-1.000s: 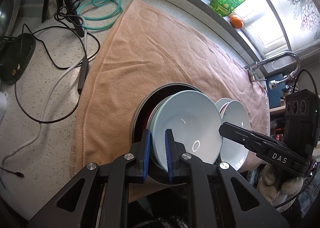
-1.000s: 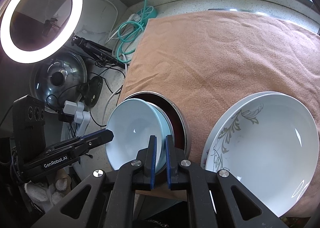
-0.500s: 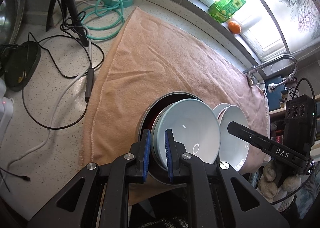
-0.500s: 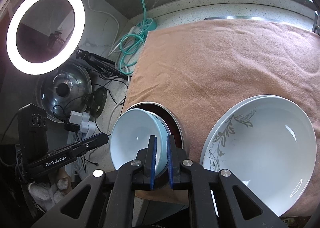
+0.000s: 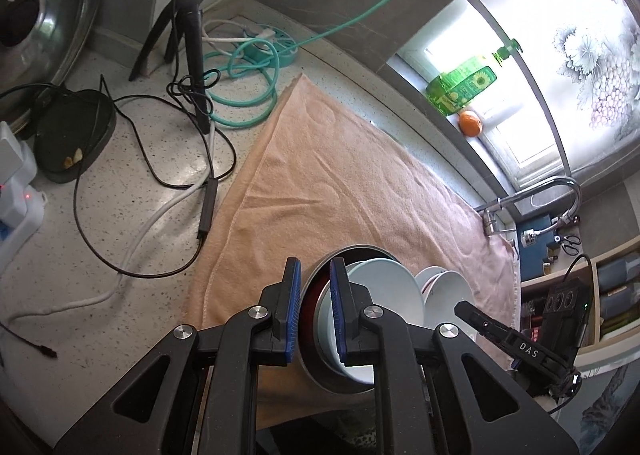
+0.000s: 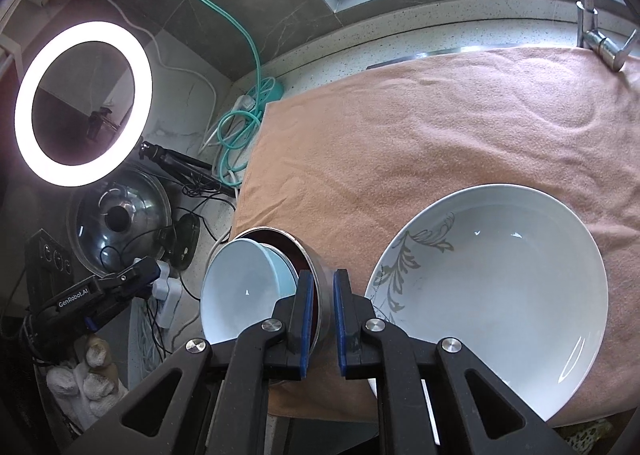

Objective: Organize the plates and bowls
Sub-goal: 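Hold the nested bowls by the rim and lift them together, then carry the nested bowls over the flower plate stack and lower them, then open both grippers and pull back from the stacked dishes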

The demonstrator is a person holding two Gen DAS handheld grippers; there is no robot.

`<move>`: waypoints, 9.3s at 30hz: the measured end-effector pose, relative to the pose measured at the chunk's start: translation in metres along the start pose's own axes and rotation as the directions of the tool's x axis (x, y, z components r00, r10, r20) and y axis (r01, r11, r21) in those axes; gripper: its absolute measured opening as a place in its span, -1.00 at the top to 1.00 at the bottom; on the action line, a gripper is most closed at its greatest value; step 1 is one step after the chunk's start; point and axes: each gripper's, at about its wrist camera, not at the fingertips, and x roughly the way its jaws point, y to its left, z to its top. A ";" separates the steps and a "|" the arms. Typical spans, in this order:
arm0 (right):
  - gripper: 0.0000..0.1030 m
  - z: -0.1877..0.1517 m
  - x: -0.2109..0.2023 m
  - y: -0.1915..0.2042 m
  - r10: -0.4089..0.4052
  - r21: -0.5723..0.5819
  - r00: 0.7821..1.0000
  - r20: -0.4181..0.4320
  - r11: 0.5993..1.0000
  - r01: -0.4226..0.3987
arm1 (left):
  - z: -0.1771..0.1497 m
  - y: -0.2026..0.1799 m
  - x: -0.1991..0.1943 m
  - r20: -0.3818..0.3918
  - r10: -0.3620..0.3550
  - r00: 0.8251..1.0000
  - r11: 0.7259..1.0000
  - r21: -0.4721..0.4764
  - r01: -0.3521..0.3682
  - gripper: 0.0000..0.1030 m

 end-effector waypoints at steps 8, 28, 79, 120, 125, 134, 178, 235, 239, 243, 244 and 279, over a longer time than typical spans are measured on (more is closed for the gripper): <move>0.80 -0.006 0.004 -0.001 -0.003 0.000 1.000 -0.015 1.000 0.003 | -0.011 0.008 0.012 -0.037 0.002 0.999 1.000 -0.009 -0.002 0.75; 0.80 -0.011 0.017 0.006 -0.019 -0.043 0.997 -0.070 0.999 0.016 | -0.019 0.000 0.031 -0.064 0.033 0.997 0.999 -0.001 -0.033 0.75; 0.84 -0.008 0.058 0.011 -0.040 -0.103 0.987 -0.156 0.994 0.024 | -0.046 0.004 0.048 -0.105 0.049 0.993 0.998 -0.039 -0.053 0.84; 0.84 -0.007 0.036 0.022 -0.040 -0.116 0.993 -0.110 0.993 0.027 | -0.041 -0.007 0.028 -0.064 0.045 0.997 0.999 -0.015 -0.046 0.84; 0.84 -0.004 0.025 0.020 -0.031 -0.104 0.995 -0.096 0.994 0.021 | -0.039 -0.018 0.024 -0.049 0.036 0.998 0.999 -0.001 -0.037 0.84; 0.84 0.001 0.002 0.013 -0.028 -0.093 0.997 -0.065 0.995 0.022 | -0.035 -0.039 0.021 -0.035 0.014 0.999 0.999 0.033 -0.013 0.84; 0.84 -0.001 -0.085 -0.096 -0.142 0.099 0.989 0.036 0.986 0.138 | -0.048 -0.159 0.088 -0.193 -0.047 0.980 0.965 0.243 0.094 0.84; 0.79 -0.019 -0.097 -0.111 -0.177 0.128 0.983 0.049 0.977 0.170 | -0.059 -0.164 0.088 -0.188 -0.014 0.982 0.951 0.301 0.071 0.82; 0.79 -0.023 -0.105 -0.109 -0.189 0.137 0.979 0.071 0.974 0.178 | -0.057 -0.157 0.082 -0.182 -0.015 0.983 0.950 0.303 0.071 0.82; 0.71 -0.027 -0.113 -0.106 -0.197 0.150 0.976 0.096 0.972 0.181 | -0.055 -0.151 0.076 -0.171 -0.010 0.985 0.948 0.311 0.064 0.82; 0.66 -0.028 -0.114 -0.105 -0.204 0.150 0.973 0.104 0.971 0.188 | -0.055 -0.150 0.074 -0.169 -0.012 0.986 0.948 0.313 0.065 0.82; -0.37 -0.085 -0.181 -0.041 -0.298 -0.107 0.879 0.373 0.927 0.360 | -0.134 -0.209 -0.007 0.209 0.089 0.974 0.869 0.462 -0.178 -0.25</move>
